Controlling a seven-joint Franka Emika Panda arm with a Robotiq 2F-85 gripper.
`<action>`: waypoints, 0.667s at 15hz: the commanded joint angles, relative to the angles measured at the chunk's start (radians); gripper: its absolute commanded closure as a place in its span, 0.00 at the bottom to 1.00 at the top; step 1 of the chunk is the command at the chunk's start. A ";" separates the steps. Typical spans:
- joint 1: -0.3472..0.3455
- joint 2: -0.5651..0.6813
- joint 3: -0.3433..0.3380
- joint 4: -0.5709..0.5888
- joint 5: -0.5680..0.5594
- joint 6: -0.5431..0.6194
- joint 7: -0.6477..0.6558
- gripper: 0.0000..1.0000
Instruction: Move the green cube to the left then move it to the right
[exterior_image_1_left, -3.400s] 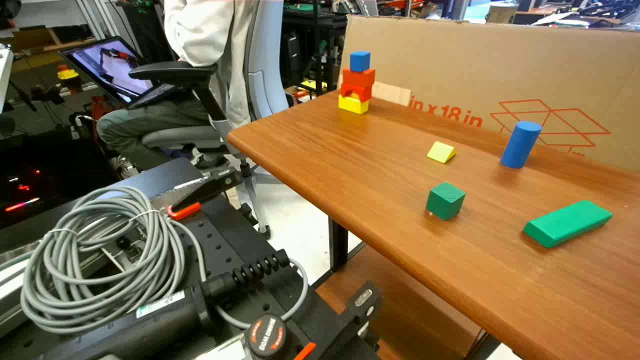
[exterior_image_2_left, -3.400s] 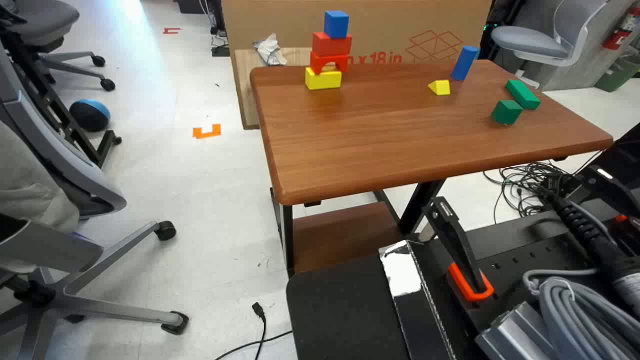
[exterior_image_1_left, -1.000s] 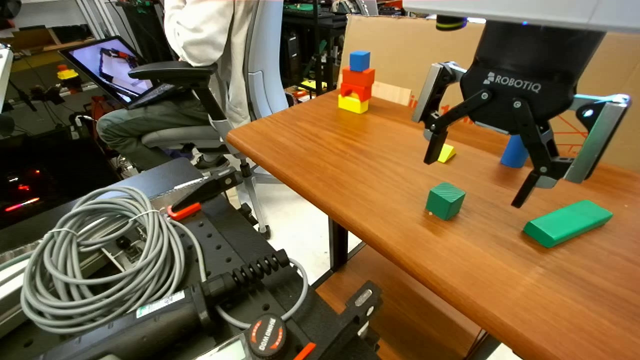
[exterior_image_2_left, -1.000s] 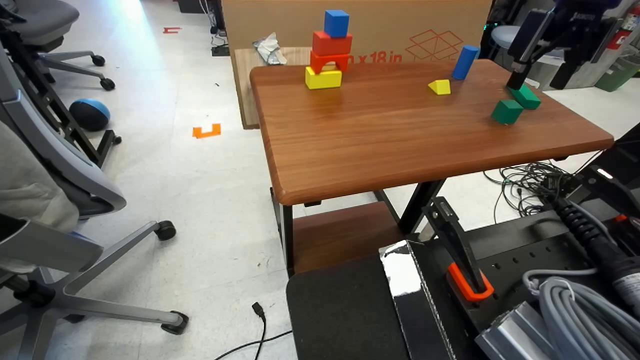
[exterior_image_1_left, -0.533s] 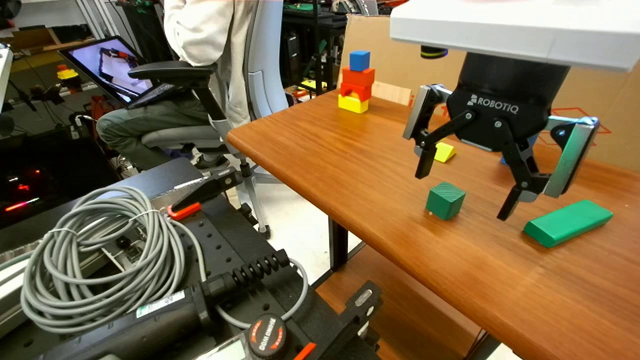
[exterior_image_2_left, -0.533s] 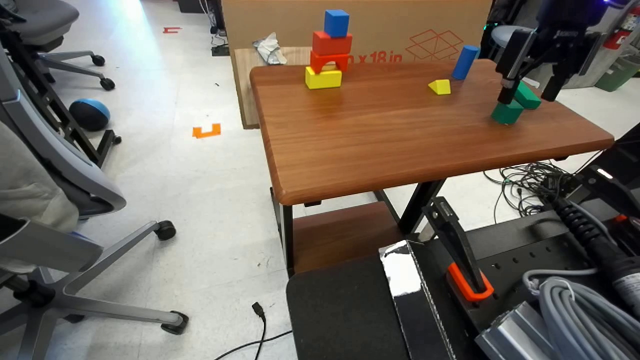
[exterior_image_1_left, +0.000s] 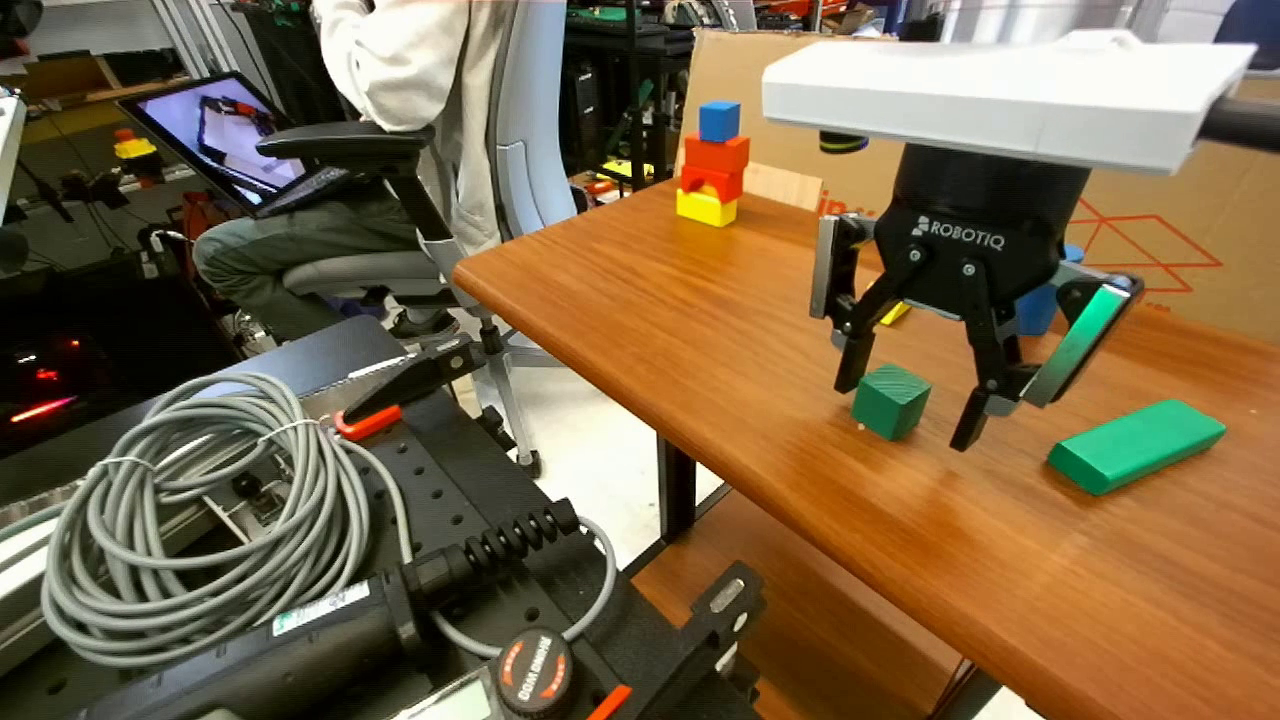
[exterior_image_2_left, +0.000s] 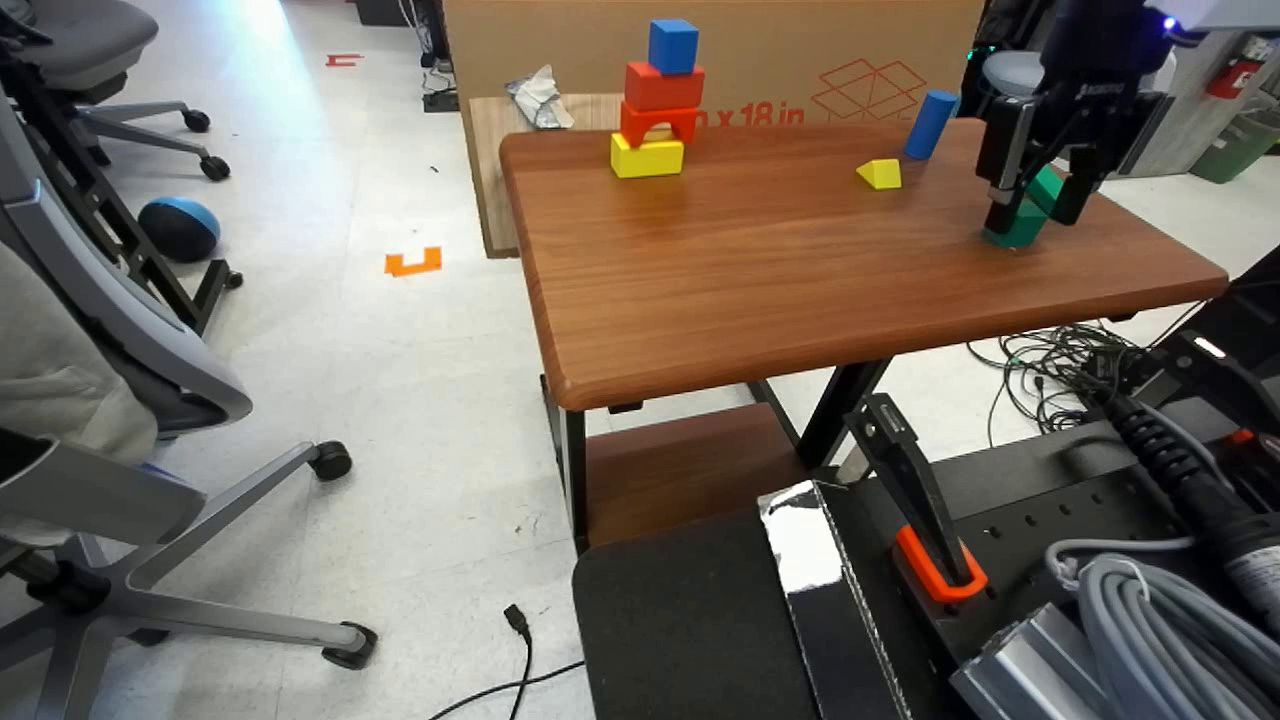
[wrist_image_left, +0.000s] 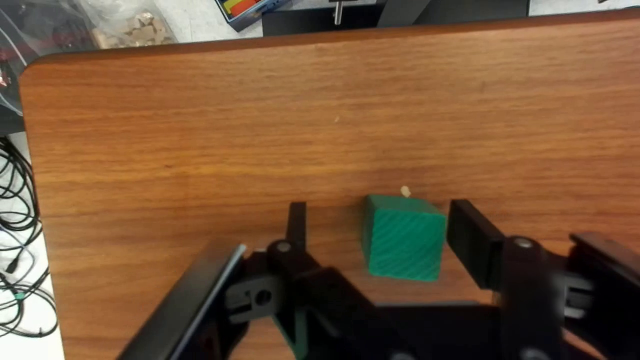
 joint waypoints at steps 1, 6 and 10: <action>0.012 0.018 -0.010 0.021 -0.043 0.011 0.037 0.58; 0.015 -0.007 -0.012 -0.001 -0.061 0.017 0.039 0.91; 0.010 -0.091 0.009 -0.057 -0.055 0.035 0.008 0.91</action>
